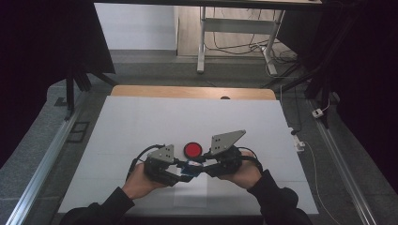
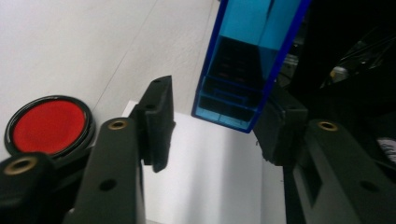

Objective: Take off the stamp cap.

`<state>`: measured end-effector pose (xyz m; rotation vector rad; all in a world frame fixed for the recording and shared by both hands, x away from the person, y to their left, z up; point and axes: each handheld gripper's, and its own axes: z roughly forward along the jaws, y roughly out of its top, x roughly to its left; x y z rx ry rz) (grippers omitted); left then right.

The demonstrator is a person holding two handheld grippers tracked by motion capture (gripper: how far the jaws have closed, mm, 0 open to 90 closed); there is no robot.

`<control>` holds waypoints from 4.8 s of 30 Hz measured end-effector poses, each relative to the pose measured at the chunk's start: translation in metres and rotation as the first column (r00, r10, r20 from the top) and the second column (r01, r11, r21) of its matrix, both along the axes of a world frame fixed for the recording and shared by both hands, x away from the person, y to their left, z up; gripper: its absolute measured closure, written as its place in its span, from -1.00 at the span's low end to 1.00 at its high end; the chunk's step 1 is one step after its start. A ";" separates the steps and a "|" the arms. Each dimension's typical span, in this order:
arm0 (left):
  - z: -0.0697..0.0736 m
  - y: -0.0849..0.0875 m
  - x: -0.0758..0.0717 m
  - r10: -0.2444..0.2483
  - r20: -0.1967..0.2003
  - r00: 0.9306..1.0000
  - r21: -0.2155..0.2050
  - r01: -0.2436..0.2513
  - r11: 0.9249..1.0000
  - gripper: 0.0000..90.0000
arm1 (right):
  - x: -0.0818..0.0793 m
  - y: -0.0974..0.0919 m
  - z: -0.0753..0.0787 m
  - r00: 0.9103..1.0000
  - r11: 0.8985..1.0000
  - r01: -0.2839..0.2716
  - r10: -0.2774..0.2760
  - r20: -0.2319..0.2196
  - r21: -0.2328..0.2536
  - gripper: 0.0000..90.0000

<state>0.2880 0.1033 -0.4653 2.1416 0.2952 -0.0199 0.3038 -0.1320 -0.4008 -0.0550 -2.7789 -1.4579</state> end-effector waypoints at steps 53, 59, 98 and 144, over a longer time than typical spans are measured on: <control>0.005 0.010 0.008 -0.024 -0.106 0.994 -0.063 0.017 0.998 0.53 | -0.006 -0.005 0.006 0.994 0.997 -0.018 0.009 0.109 0.077 0.57; 0.004 0.014 0.010 0.011 -0.124 0.992 -0.052 -0.017 0.999 0.53 | -0.003 -0.008 0.006 0.995 0.996 0.013 -0.021 0.098 0.087 0.56; 0.010 0.053 -0.013 0.261 -0.068 0.963 0.052 -0.258 0.965 0.52 | 0.002 -0.014 0.006 0.993 0.994 0.082 -0.088 0.081 0.076 0.56; -0.009 0.143 -0.083 0.528 -0.104 0.843 0.064 -0.524 0.849 0.51 | 0.009 -0.013 -0.005 0.973 0.973 0.231 -0.231 0.019 0.029 0.56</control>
